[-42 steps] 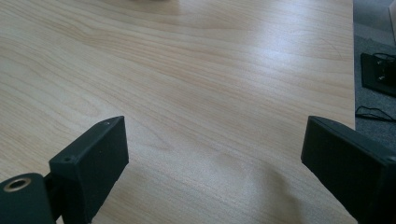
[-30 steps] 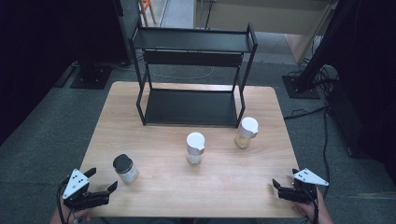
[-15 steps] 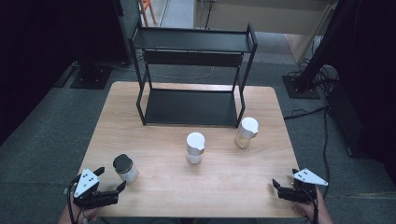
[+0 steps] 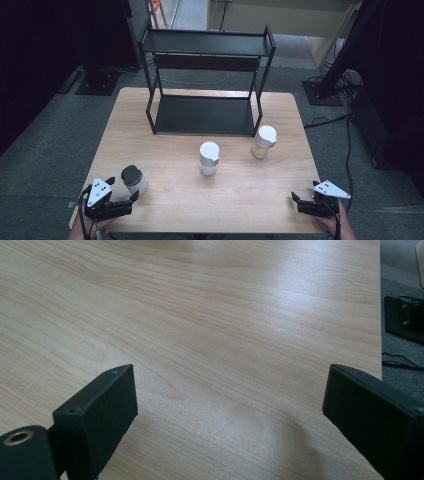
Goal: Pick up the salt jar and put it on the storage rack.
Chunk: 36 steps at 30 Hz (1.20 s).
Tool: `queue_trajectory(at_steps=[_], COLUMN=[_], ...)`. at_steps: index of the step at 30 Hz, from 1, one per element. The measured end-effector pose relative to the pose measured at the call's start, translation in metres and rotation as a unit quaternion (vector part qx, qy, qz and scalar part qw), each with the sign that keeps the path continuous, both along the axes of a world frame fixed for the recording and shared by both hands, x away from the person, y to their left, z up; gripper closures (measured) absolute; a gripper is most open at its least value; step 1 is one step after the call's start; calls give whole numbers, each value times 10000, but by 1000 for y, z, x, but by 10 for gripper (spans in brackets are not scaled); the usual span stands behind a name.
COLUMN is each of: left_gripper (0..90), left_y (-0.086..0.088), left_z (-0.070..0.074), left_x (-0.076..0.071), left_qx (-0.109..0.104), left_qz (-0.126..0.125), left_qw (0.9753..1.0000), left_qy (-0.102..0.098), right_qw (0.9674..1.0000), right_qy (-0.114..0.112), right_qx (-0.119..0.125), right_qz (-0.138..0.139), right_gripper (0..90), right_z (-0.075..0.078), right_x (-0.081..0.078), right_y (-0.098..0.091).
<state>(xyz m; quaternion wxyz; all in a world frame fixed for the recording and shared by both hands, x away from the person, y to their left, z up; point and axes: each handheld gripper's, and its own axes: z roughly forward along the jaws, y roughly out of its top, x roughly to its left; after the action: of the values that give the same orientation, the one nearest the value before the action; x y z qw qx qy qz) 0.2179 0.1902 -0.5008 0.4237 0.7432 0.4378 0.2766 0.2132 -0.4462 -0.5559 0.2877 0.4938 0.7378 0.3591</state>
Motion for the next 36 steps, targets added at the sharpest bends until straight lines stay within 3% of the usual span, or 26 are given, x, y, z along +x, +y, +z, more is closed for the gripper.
queue_trajectory(at_steps=[6,19,30,36], left_gripper=[56,57,68,69], left_y=[-3,-21,-24,-24], left_z=[3,7,9,10], left_x=[4,19,27,32], left_qx=[-83,114,254,168], left_qz=[137,215,298,417], left_qw=[9999,9996,9987,9984], left_qy=[-4,169,312,355], right_qw=[10000,10000,10000,10000], right_qy=[-2,-2,1,3], right_qx=[-2,22,21,10], right_qz=[-6,18,31,28], right_gripper=[71,70,70,71], right_z=[0,0,0,0], right_x=[0,0,0,0], right_y=[0,0,0,0])
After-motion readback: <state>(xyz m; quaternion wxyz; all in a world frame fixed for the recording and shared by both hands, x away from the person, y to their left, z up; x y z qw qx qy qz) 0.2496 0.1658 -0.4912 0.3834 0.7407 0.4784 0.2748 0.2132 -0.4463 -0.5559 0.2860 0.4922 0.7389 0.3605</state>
